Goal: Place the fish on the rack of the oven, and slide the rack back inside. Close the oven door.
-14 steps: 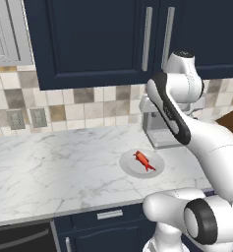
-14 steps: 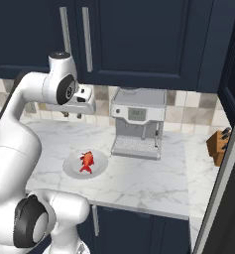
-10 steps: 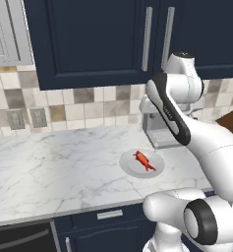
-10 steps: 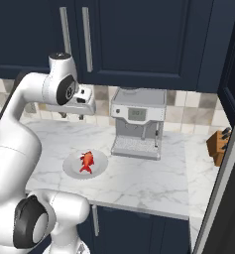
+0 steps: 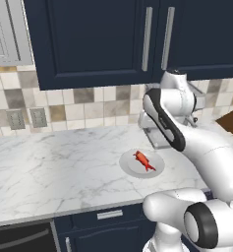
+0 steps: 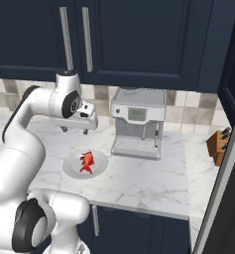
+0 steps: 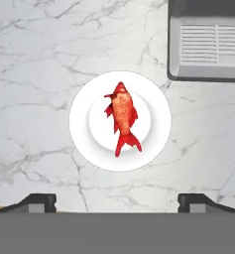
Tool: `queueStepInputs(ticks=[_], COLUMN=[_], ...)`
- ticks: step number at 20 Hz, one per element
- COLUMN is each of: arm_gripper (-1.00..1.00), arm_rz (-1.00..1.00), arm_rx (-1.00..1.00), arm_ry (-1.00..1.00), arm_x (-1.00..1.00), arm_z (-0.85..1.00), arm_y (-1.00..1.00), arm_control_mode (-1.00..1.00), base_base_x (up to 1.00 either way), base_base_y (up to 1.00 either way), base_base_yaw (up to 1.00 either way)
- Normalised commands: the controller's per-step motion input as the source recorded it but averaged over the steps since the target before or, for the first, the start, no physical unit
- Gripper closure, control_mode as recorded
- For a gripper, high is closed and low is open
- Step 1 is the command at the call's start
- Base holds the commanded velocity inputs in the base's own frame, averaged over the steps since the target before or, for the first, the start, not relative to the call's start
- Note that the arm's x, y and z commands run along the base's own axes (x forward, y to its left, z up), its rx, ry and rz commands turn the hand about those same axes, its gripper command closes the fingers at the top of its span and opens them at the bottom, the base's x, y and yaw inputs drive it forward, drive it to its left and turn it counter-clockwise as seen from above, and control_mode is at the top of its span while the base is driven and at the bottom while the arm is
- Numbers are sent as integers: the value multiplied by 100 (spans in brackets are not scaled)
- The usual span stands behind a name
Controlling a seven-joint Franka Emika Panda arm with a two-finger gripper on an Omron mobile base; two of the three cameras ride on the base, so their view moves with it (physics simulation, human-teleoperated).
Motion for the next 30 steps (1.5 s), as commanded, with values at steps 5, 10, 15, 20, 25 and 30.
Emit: queueStepInputs(ticks=[5, 10, 15, 20, 25, 30], arm_gripper=[-100, -100, -100, -100, -100, -100], arm_rz=[0, 0, 0, 0, 0, 0], arm_rx=[-3, -9, -8, 0, 0, 1], arm_ry=[4, 11, 4, -1, -1, -1], arm_x=[6, 21, 28, 16, 23, 44], arm_z=[-68, -82, -70, -54, -46, -33], arm_y=[0, 0, 0, 0, 0, 0], arm_control_mode=[-100, -100, -100, -100, -100, -100], base_base_x=[0, 0, 0, 0, 0, 0], base_base_y=[0, 0, 0, 0, 0, 0], base_base_yaw=[0, 0, 0, 0, 0, 0])
